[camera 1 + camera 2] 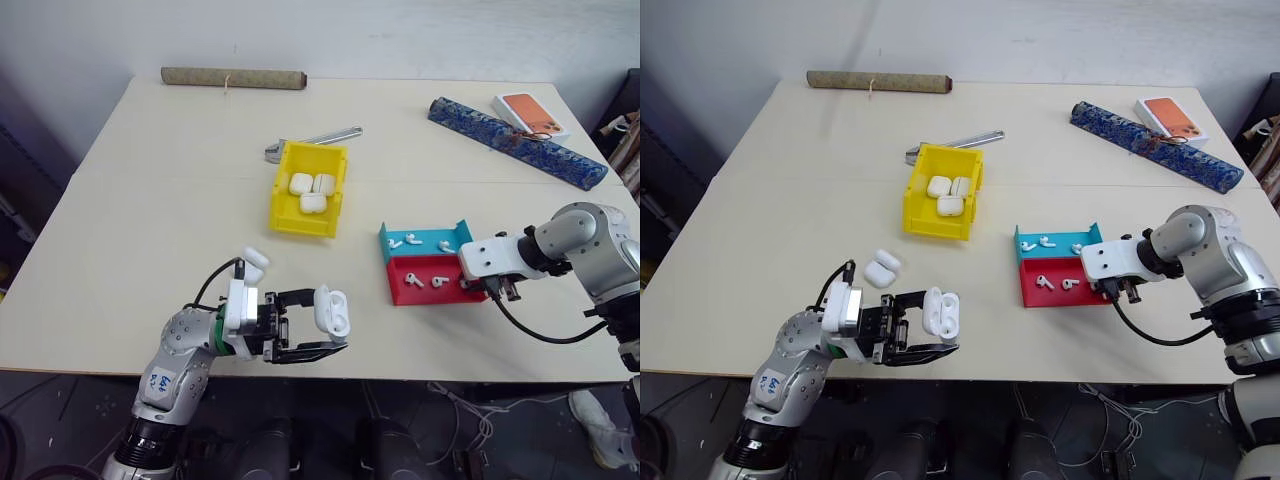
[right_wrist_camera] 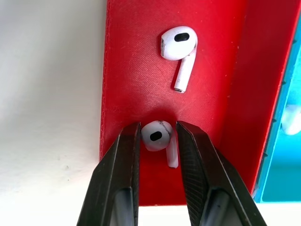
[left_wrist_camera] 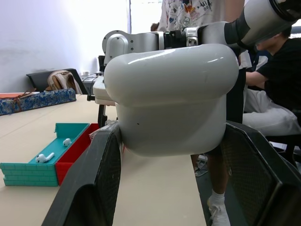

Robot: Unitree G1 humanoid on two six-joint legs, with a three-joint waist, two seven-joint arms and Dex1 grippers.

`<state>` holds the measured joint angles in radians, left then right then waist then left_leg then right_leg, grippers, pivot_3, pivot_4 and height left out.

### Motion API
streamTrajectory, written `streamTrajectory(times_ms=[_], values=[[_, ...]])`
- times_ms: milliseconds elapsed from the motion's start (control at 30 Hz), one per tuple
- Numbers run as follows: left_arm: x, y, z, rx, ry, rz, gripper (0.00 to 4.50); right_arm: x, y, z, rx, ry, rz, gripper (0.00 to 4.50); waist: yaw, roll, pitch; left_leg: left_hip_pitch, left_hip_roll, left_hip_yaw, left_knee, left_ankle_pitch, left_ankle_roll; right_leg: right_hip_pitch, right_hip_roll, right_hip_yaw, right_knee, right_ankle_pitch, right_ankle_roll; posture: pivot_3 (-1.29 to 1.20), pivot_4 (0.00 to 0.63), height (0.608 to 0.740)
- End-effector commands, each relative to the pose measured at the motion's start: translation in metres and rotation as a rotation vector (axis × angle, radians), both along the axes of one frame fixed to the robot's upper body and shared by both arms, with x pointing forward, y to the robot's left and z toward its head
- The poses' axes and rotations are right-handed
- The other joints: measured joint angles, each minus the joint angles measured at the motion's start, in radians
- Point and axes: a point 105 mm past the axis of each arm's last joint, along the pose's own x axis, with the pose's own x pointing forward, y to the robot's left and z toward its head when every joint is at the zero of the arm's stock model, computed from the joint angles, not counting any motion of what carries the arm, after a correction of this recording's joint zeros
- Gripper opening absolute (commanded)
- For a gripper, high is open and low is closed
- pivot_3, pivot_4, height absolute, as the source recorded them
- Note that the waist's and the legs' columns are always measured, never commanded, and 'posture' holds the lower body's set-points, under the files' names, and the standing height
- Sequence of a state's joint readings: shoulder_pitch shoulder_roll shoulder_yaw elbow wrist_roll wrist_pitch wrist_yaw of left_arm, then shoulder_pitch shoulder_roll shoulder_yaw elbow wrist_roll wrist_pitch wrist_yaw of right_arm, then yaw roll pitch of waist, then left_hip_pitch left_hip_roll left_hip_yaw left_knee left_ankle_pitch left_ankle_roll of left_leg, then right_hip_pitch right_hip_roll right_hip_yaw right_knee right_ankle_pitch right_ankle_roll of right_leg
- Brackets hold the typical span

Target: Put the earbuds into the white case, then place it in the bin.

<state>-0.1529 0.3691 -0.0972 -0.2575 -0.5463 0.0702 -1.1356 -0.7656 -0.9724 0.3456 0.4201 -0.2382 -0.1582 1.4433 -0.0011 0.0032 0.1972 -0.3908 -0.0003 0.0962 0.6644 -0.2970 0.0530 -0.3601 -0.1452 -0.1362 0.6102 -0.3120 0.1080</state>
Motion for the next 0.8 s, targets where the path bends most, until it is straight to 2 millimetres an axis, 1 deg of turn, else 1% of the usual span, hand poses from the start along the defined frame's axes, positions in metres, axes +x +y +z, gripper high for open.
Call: streamTrajectory(times_ms=[33, 67, 267, 333, 367, 433, 467, 500, 600, 633, 700, 733, 800], values=[[-0.003, 0.0, 0.007, -0.015, -0.029, -0.002, 2.74, -0.001, -0.009, -0.002, -0.044, 0.02, -0.012, 0.56, 0.0, 0.0, 0.0, 0.0, 0.0, 0.0, 0.0, 0.0, 0.0, 0.0, 0.0, 0.0, 0.0, 0.0, 0.0, 0.0, 0.15, 0.74], [-0.003, 0.0, 0.007, -0.015, -0.029, -0.002, 2.74, -0.001, -0.009, -0.001, -0.045, 0.019, -0.011, 0.44, 0.0, 0.0, 0.0, 0.0, 0.0, 0.0, 0.0, 0.0, 0.0, 0.0, 0.0, 0.0, 0.0, 0.0, 0.0, 0.0, 0.15, 0.74], [-0.003, 0.0, 0.007, -0.017, -0.027, -0.002, 2.74, 0.0, -0.007, 0.002, -0.037, 0.021, -0.009, 0.44, 0.0, 0.0, 0.0, 0.0, 0.0, 0.0, 0.0, 0.0, 0.0, 0.0, 0.0, 0.0, 0.0, 0.0, 0.0, 0.0, 0.15, 0.74], [-0.003, 0.0, 0.007, -0.016, -0.028, -0.002, 2.74, 0.0, -0.003, 0.004, -0.013, 0.02, 0.008, 0.44, 0.0, 0.0, 0.0, 0.0, 0.0, 0.0, 0.0, 0.0, 0.0, 0.0, 0.0, 0.0, 0.0, 0.0, 0.0, 0.0, 0.15, 0.74], [-0.002, 0.0, 0.007, -0.019, -0.032, 0.0, 2.74, 0.0, 0.002, 0.008, 0.032, 0.01, 0.008, 0.44, 0.0, 0.0, 0.0, 0.0, 0.0, 0.0, 0.0, 0.0, 0.0, 0.0, 0.0, 0.0, 0.0, 0.0, 0.0, 0.0, 0.15, 0.74], [0.0, 0.0, 0.01, -0.03, -0.044, 0.002, 2.74, -0.004, 0.013, 0.022, 0.175, 0.014, 0.018, 0.44, -0.001, 0.0, 0.0, 0.0, 0.0, 0.0, 0.0, 0.0, 0.0, 0.0, 0.0, 0.0, 0.0, 0.0, 0.0, 0.0, 0.15, 0.74], [0.0, 0.0, 0.01, -0.033, -0.048, 0.002, 2.74, -0.006, 0.016, 0.026, 0.216, 0.019, 0.022, 0.44, -0.001, 0.0, 0.0, 0.0, 0.0, 0.0, 0.0, 0.0, 0.0, 0.0, 0.0, 0.0, 0.0, 0.0, 0.0, 0.0, 0.15, 0.74], [0.001, -0.001, 0.012, -0.042, -0.054, 0.0, 2.74, -0.012, 0.02, 0.037, 0.314, 0.037, 0.018, 0.44, 0.0, 0.001, 0.001, 0.0, 0.0, 0.0, 0.0, 0.0, 0.0, 0.0, 0.0, 0.0, 0.0, 0.0, 0.0, 0.0, 0.15, 0.74], [0.007, -0.005, 0.019, -0.087, -0.066, -0.01, 2.74, -0.035, 0.033, 0.074, 0.638, 0.077, 0.057, 0.44, 0.005, 0.001, 0.001, 0.0, 0.0, -0.001, 0.0, 0.0, 0.0, 0.0, 0.0, -0.001, 0.0, 0.0, 0.0, 0.0, 0.15, 0.74], [0.008, -0.006, 0.022, -0.106, -0.064, -0.015, 2.74, -0.043, 0.038, 0.084, 0.733, 0.085, 0.082, 0.44, 0.01, 0.001, 0.001, -0.001, 0.0, -0.002, 0.0, 0.0, 0.0, 0.0, 0.0, -0.001, -0.001, 0.0, 0.0, 0.0, 0.15, 0.74], [0.011, -0.009, 0.032, -0.157, -0.051, -0.036, 2.74, -0.062, 0.053, 0.109, 0.977, 0.137, 0.126, 0.44, 0.013, 0.001, 0.001, -0.001, 0.0, -0.003, 0.0, 0.0, 0.001, 0.001, -0.001, -0.002, -0.002, 0.0, 0.0, 0.0, 0.15, 0.74], [0.012, -0.009, 0.035, -0.171, -0.045, -0.046, 2.74, -0.069, 0.058, 0.117, 1.054, 0.16, 0.137, 0.44, 0.014, 0.0, 0.001, -0.001, 0.0, -0.004, 0.0, 0.0, 0.001, 0.001, -0.001, -0.002, -0.002, 0.0, 0.0, 0.0, 0.15, 0.74], [0.012, -0.009, 0.047, -0.222, -0.011, -0.092, 2.74, -0.079, 0.074, 0.136, 1.287, 0.191, 0.131, 0.44, 0.013, 0.0, 0.001, -0.001, 0.001, -0.004, 0.0, -0.001, 0.001, 0.001, -0.001, -0.002, -0.002, 0.0, 0.0, 0.0, 0.15, 0.74]])
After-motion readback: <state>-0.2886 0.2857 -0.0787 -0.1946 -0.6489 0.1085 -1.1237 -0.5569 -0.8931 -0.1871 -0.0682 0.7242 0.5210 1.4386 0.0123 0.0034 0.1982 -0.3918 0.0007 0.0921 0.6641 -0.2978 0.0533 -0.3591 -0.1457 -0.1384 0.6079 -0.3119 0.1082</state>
